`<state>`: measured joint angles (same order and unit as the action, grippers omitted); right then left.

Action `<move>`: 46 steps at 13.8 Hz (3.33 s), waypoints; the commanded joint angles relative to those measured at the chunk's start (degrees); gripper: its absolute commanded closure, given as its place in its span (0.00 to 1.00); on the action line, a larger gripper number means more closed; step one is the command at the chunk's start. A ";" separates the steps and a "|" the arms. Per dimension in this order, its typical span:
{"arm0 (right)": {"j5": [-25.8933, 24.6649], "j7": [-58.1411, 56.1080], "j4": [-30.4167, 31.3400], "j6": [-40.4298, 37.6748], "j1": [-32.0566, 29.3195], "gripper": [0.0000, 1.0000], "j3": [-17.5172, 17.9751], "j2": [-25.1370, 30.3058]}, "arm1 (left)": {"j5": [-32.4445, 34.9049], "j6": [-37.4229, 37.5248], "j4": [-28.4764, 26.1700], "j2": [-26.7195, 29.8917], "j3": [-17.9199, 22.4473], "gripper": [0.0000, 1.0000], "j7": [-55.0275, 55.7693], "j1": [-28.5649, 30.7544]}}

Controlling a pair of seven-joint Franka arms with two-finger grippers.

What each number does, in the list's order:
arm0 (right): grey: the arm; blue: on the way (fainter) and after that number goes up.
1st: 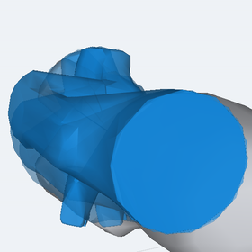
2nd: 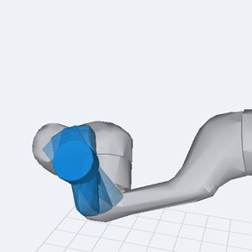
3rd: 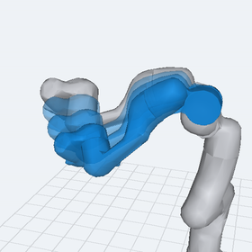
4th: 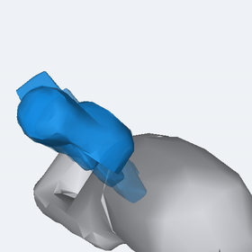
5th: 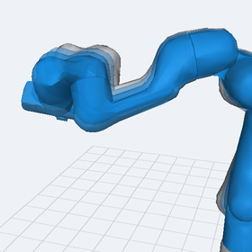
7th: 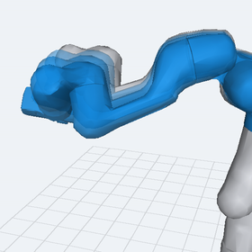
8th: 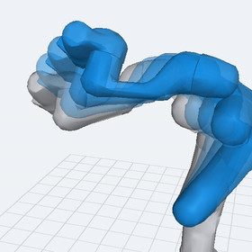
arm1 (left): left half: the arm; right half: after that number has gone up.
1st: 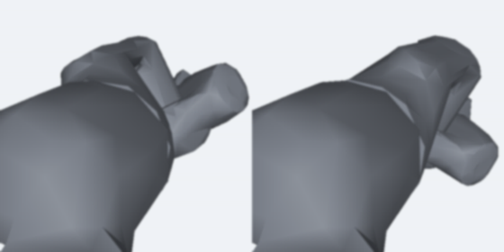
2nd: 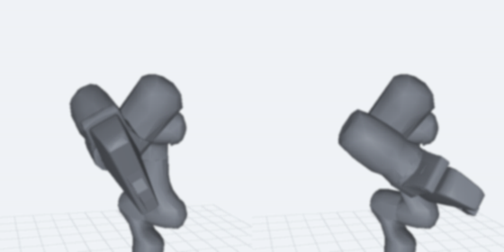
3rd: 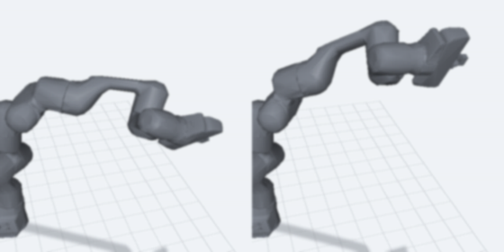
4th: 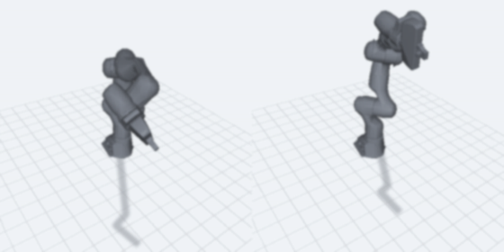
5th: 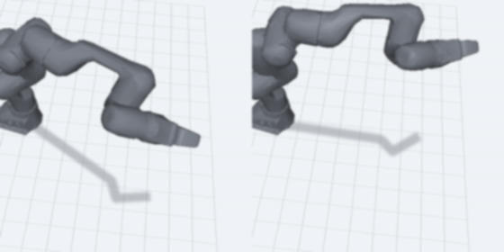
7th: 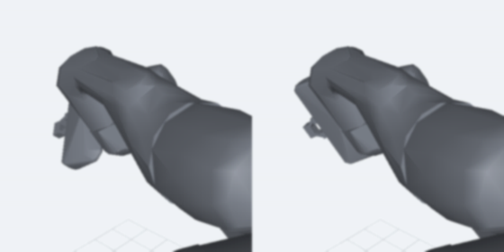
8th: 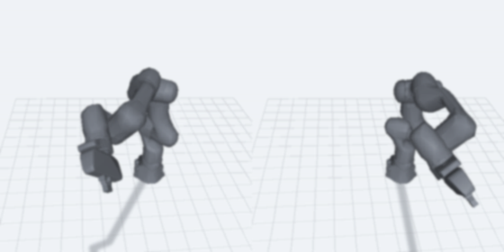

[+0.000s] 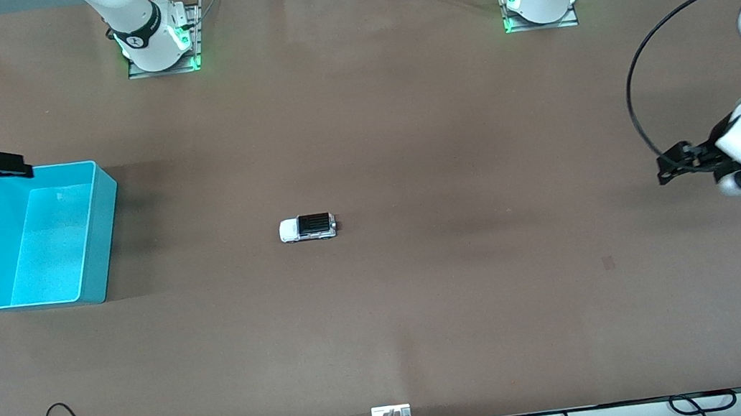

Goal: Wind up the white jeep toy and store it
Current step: 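Raise the left gripper away while the right gripper reaches out, then move the right gripper over the jeep and lower around it, then close the right gripper on the jeep and lift it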

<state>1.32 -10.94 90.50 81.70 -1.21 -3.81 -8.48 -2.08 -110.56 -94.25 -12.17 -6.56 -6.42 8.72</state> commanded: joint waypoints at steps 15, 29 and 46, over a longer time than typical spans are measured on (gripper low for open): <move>0.88 -28.79 31.21 35.26 -6.09 0.00 31.82 12.44 | -1.27 13.71 -0.14 10.41 6.21 0.00 8.26 -6.35; -10.37 -33.45 17.53 49.87 16.12 0.00 22.12 -16.28 | 0.14 15.82 0.29 11.03 5.68 0.00 8.26 -6.61; -12.39 -33.45 3.80 54.53 30.56 0.00 10.23 -29.92 | 0.14 13.71 0.29 10.68 5.59 0.00 8.26 -6.61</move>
<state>-10.65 -44.15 97.18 135.97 28.02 7.63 -35.81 -2.69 -96.12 -93.01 -2.54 -1.01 2.91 2.34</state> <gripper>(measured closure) 0.000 0.000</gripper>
